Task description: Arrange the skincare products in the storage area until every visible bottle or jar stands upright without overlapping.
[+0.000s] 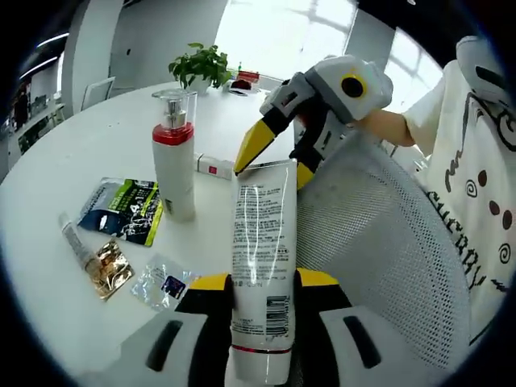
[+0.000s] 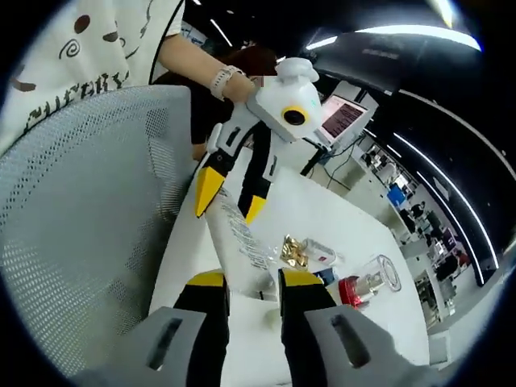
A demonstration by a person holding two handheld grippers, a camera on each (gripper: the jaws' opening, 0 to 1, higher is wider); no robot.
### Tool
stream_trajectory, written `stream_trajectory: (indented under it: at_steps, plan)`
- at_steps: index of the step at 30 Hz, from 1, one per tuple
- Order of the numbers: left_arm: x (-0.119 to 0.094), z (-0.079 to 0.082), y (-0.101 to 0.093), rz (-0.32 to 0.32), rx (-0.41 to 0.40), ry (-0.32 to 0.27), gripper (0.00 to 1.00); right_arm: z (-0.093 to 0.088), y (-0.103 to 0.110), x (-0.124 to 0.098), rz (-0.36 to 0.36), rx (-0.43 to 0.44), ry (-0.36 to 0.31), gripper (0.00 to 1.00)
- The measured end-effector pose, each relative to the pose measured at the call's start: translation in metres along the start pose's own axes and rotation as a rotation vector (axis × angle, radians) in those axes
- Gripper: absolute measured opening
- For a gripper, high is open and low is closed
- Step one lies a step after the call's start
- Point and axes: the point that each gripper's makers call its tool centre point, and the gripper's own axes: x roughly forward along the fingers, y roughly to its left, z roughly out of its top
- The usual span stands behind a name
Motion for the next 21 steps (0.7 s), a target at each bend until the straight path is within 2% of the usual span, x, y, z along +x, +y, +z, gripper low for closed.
stream_trajectory:
  at_steps: [3, 5, 10, 13, 21]
  plan:
    - [0.0, 0.0, -0.001, -0.017, 0.007, 0.004, 0.25, 0.008, 0.004, 0.002, 0.029, -0.074, -0.024, 0.19]
    - [-0.001, 0.003, -0.005, -0.041, 0.009, -0.005, 0.25, 0.01, 0.001, 0.003, 0.015, -0.12, -0.015, 0.16]
    - [0.001, 0.003, -0.004, -0.041, 0.024, 0.0, 0.25, 0.018, -0.006, -0.001, 0.009, -0.133, -0.04, 0.15]
    - [0.001, 0.004, -0.005, -0.053, 0.024, 0.001, 0.25, 0.02, -0.004, -0.002, 0.031, -0.174, -0.031, 0.14]
    - [0.006, 0.001, -0.003, -0.074, 0.093, 0.049, 0.25, 0.022, 0.001, -0.007, 0.082, -0.251, -0.01, 0.09]
